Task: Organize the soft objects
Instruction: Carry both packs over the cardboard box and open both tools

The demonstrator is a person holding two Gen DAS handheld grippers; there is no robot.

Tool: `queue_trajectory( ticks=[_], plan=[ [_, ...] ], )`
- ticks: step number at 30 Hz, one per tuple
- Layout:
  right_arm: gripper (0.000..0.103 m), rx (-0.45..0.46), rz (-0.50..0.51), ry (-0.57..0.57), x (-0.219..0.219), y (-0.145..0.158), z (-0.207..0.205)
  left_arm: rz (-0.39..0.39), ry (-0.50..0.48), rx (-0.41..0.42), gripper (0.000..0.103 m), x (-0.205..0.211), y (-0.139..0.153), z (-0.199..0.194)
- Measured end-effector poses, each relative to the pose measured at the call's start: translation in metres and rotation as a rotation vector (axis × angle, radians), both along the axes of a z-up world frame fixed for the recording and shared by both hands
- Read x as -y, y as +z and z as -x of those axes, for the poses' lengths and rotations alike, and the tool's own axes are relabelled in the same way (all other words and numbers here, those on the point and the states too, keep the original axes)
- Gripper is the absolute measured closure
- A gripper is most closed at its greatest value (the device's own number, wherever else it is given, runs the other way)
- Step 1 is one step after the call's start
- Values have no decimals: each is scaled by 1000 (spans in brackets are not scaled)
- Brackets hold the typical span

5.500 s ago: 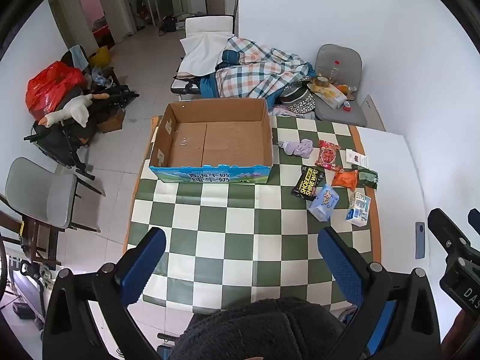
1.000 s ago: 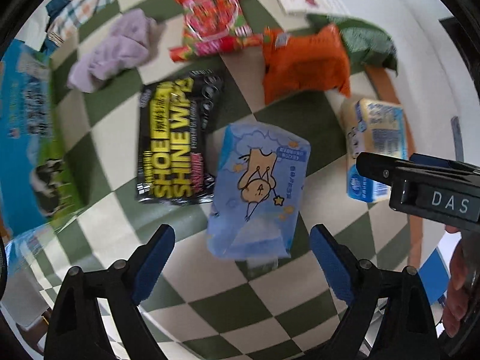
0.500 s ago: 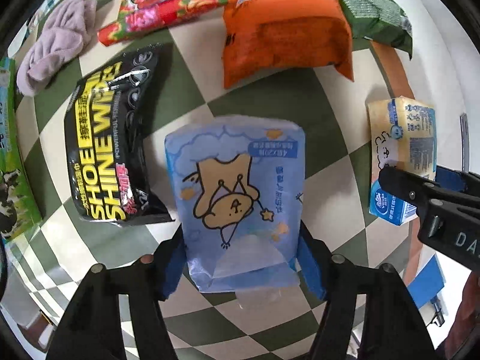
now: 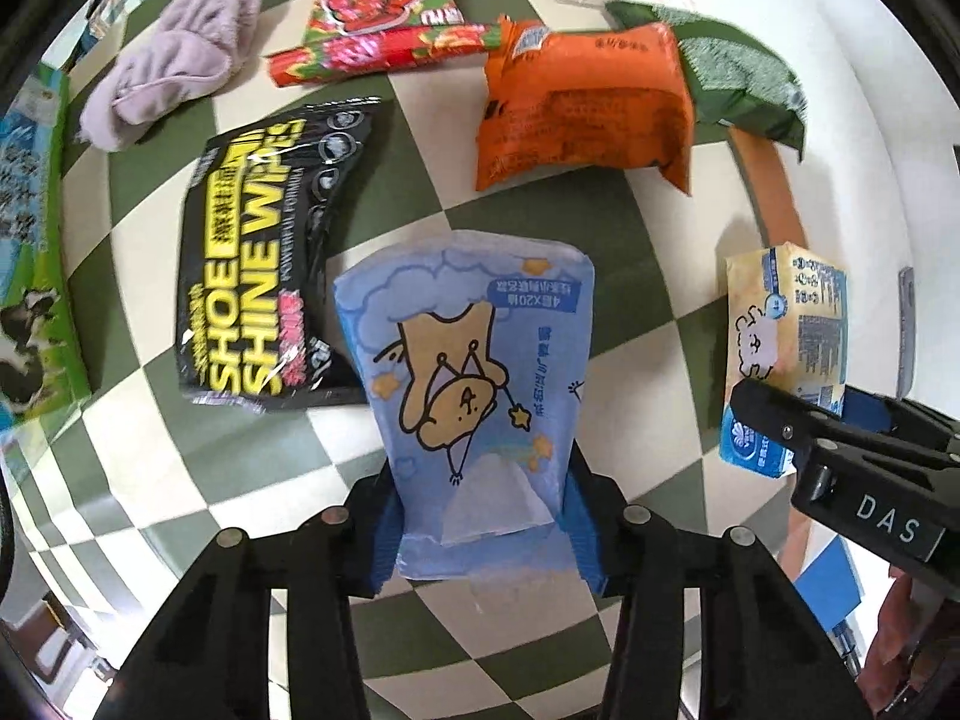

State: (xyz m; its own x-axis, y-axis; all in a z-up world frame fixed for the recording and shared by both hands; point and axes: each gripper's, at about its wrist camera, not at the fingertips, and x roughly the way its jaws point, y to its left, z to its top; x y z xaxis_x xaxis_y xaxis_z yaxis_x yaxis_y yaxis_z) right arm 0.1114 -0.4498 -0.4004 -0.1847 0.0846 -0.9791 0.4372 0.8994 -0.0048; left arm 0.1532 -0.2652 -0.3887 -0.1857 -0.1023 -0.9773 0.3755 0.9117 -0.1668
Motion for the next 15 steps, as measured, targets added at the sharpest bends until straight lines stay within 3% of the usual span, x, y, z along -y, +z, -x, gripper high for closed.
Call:
queue_trajectory(
  ticks=[8,13,15],
  plan=[
    [37,85,-38,30,-39,32,26,127,84,56,62,-48,71,12],
    [37,159,-77,113,-86,64,23,197,166,142,62,-106,133,18],
    [37,197,-95,150,-113,78,19,210,201,171,62,-123,169,0]
  ],
)
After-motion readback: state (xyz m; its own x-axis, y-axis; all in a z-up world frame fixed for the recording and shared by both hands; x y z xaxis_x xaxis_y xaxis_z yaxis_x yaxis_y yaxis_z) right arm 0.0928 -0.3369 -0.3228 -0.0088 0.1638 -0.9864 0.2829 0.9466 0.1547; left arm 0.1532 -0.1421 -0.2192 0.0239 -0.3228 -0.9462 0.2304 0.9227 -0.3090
